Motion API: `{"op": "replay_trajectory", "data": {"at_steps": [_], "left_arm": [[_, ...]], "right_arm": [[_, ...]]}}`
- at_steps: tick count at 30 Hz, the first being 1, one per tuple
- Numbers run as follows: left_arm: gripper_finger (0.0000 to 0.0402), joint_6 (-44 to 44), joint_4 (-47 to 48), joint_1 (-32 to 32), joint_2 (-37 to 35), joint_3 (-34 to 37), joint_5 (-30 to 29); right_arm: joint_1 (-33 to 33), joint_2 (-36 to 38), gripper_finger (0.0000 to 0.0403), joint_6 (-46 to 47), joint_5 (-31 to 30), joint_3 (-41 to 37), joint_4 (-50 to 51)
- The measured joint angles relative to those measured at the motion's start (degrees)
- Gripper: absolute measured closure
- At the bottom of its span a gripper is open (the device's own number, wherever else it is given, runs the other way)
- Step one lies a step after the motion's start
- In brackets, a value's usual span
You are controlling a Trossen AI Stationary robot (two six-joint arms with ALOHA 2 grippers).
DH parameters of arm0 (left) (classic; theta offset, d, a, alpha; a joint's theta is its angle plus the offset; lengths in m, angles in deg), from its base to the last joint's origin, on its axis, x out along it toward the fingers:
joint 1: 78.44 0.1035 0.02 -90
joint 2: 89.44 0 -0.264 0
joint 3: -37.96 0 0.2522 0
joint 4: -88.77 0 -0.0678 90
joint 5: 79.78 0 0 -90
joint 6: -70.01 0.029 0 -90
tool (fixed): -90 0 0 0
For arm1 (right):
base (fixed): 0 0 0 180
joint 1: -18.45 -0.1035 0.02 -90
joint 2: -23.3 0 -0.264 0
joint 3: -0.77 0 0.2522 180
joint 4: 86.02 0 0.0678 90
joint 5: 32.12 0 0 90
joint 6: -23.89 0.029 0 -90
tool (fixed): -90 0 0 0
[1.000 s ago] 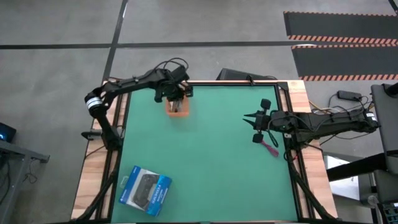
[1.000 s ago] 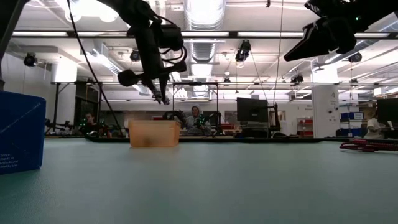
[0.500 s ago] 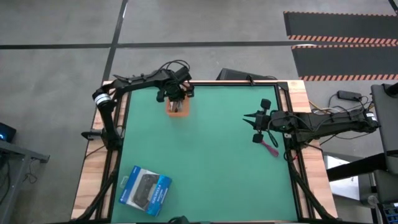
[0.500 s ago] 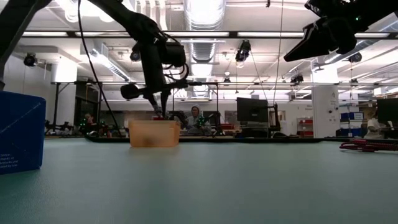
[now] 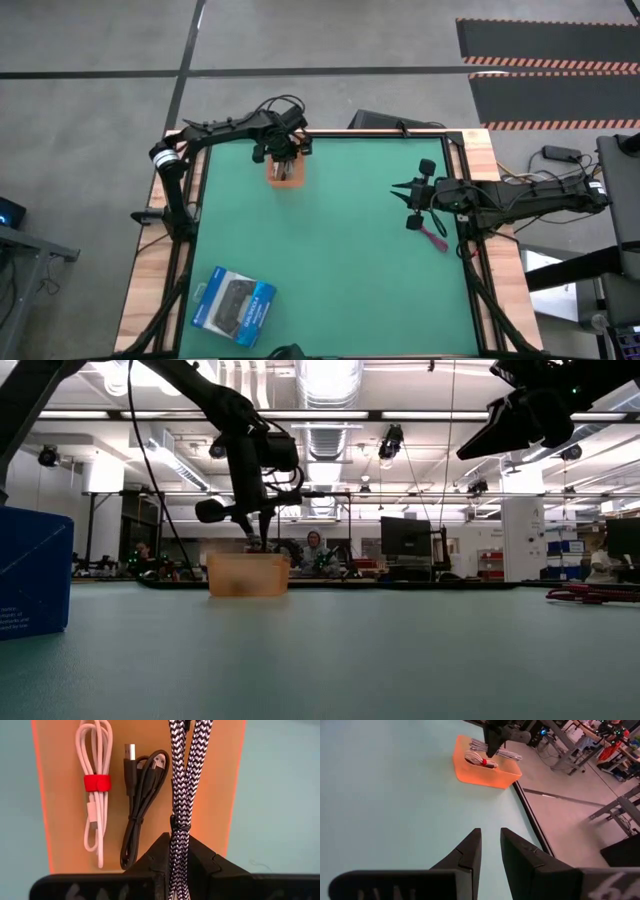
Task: Pick and place USB-C Cables
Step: Put the black and white charger cable into the orange bin
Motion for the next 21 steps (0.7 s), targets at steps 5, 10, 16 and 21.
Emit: {"op": "replay_trajectory", "data": {"at_steps": [5, 10, 16, 21], "left_arm": [[0.0382, 0.0, -0.4, -0.01, -0.02, 0.0, -0.05], [0.0382, -0.02, -1.91, -0.01, -0.02, 0.11, -0.09], [0.0382, -0.02, -1.96, 0.0, -0.02, 0.17, -0.74], [0.0382, -0.02, -2.92, 0.0, -0.02, 0.44, -1.94]], "right_arm": [[0.0, 0.0, 0.0339, 0.0, -0.01, 0.0, 0.0], [0.0, 0.0, 0.0339, 0.0, -0.01, 0.0, 0.02], [0.0, -0.02, 0.0339, 0.0, 0.0, 0.0, 0.02], [0.0, -0.02, 0.0339, 0.0, 0.0, 0.0, 0.04]]}}
